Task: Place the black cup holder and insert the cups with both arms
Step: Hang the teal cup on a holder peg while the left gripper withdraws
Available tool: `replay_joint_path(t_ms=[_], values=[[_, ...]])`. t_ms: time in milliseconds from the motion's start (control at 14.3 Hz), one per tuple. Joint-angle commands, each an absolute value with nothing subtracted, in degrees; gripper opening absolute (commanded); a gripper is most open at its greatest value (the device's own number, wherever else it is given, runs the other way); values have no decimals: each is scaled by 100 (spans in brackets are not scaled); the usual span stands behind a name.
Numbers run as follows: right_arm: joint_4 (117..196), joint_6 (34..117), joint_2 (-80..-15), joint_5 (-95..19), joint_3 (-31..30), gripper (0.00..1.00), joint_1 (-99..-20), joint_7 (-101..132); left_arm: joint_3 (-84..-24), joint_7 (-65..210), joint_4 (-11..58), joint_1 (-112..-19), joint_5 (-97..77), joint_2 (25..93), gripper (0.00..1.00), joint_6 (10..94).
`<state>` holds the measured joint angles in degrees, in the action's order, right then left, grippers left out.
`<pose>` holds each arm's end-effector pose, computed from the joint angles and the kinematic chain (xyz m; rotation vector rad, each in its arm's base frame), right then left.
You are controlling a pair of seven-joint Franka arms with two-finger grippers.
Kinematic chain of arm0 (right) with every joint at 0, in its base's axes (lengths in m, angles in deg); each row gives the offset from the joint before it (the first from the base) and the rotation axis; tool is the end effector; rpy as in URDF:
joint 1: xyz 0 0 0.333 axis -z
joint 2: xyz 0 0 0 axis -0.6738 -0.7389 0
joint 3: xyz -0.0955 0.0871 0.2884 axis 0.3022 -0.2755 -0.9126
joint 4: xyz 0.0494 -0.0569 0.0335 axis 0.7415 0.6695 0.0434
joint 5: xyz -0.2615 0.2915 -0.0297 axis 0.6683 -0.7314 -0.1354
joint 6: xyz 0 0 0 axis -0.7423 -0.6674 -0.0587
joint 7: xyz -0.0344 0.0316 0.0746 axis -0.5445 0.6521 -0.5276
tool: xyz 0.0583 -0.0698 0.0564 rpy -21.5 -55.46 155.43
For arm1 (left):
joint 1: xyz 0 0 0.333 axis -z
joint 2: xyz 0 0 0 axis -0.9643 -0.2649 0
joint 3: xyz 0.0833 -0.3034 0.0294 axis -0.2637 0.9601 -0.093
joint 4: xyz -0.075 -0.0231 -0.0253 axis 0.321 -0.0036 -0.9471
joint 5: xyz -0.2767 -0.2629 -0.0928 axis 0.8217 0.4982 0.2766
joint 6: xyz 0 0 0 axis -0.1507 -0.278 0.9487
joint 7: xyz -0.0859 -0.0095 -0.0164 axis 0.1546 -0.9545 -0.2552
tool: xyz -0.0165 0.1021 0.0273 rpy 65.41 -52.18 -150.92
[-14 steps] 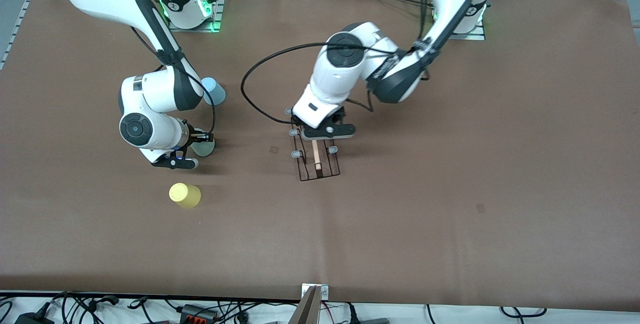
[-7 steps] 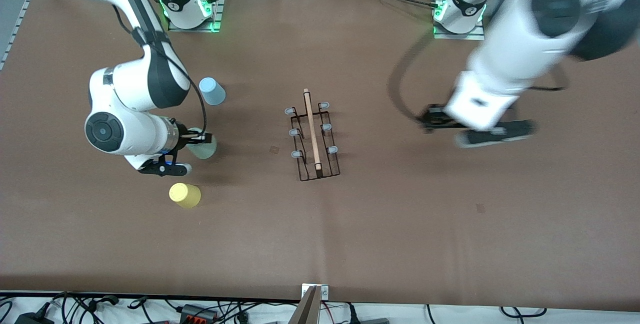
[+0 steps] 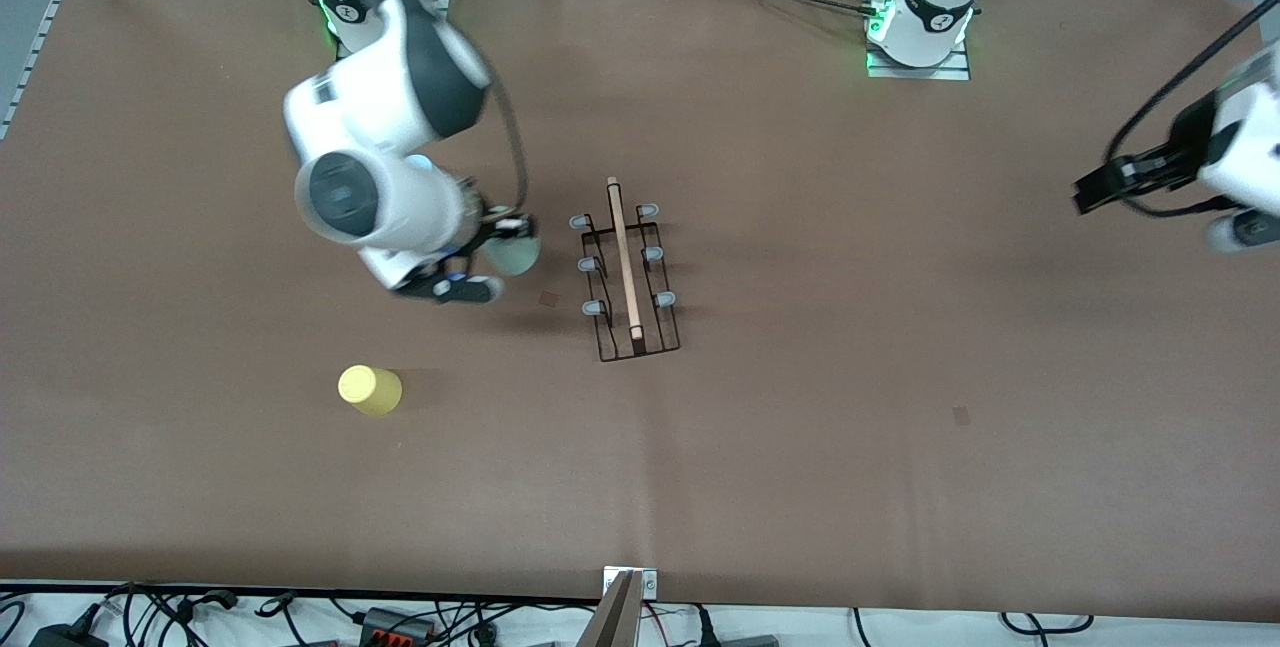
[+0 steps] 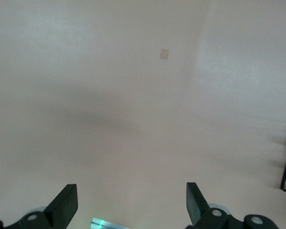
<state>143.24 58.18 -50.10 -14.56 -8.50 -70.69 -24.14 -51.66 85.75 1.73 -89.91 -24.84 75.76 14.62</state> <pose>0.5605 0.3544 0.3993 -3.0067 0.1885 0.4970 0.5810 -0.0215 0.6231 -3.0376 -0.4128 0.1569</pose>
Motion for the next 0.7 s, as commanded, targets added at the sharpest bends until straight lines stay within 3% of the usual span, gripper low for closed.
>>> replay_joint_path(t_ms=[0,420,630], values=[[14239,5777,-5033,-1530,-802,26,-7443,-2978,-5129,8482,433,-9020,-2474,7641,100,1537],[14239,6058,-5305,-1539,-802,27,-7698,-3164,-5058,8368,1915,-9310,-2070,8316,100,2476],[14239,6251,-5437,-1539,-802,27,-7716,-3164,-5085,8351,1753,-9310,-2070,8283,100,2610]])
